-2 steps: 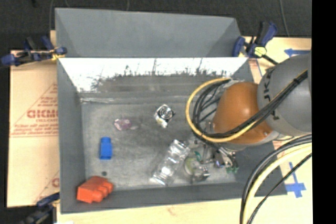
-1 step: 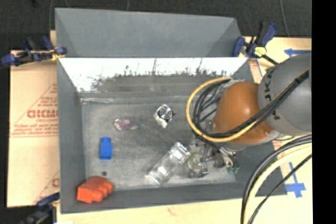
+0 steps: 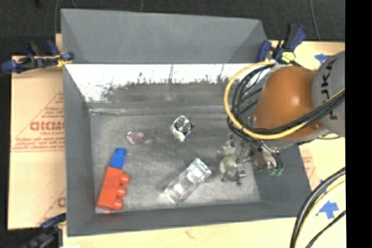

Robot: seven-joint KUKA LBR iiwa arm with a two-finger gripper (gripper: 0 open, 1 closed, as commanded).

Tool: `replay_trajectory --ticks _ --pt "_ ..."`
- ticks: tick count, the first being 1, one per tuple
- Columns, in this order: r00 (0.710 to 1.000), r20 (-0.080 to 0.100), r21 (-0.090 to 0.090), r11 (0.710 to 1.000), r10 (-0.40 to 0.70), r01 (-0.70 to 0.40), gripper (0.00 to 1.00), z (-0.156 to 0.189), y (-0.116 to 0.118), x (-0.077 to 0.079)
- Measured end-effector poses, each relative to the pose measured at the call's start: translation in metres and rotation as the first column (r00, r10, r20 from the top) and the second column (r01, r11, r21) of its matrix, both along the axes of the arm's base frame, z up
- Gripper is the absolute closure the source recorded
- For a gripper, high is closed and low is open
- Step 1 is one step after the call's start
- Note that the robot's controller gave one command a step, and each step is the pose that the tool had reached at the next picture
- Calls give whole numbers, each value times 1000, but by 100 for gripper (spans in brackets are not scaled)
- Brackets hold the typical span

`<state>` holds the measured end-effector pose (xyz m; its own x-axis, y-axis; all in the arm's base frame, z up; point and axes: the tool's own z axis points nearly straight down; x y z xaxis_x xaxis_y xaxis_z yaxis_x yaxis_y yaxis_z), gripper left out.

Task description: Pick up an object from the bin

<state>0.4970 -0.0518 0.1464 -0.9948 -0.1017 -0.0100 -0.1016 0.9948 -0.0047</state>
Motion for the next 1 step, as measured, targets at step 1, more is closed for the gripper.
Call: replay_trajectory --ticks 1 --pt "1000 1 0 1000 -12 12 100 92 -3 -4"
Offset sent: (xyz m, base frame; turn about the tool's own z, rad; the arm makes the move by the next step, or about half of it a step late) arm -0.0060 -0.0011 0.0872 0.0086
